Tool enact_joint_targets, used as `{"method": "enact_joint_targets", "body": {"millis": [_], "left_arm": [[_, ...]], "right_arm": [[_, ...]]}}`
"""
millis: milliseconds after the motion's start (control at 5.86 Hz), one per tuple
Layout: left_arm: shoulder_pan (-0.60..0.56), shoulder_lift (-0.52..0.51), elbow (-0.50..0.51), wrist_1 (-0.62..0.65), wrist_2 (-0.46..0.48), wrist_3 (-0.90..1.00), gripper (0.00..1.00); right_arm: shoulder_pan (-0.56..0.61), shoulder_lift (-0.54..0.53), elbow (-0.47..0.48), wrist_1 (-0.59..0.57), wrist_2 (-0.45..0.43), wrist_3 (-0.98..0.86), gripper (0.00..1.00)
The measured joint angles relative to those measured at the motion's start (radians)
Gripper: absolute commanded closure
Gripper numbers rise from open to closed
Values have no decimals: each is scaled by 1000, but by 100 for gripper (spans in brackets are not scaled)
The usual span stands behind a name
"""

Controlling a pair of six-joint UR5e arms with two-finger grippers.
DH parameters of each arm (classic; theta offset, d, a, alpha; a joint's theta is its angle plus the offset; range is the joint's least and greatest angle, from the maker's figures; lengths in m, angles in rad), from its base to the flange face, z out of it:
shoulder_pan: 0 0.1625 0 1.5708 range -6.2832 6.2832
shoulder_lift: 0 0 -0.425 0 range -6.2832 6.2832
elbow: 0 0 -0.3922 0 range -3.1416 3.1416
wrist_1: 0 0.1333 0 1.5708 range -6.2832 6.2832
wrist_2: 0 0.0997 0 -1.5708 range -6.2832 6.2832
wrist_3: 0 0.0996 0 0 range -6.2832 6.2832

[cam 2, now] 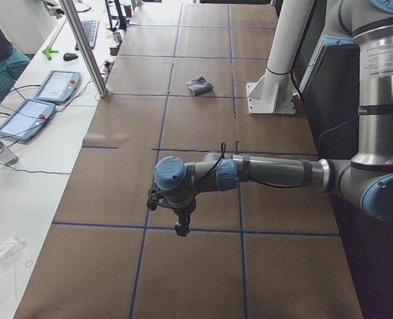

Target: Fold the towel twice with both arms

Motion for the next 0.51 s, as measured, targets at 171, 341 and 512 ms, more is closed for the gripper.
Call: {"method": "enact_joint_targets", "body": {"millis": [171, 341, 512], "left_arm": [[-3, 4, -4, 2, 1, -2, 0], [-4, 8, -8, 2, 4, -1, 0], [-4, 11, -7, 0, 7, 0, 0]], "right_arm": [[0, -3, 0, 0, 20, -1, 0], [0, -5, 2, 0, 36, -1, 0], [0, -7, 2, 0, 42, -1, 0]]}}
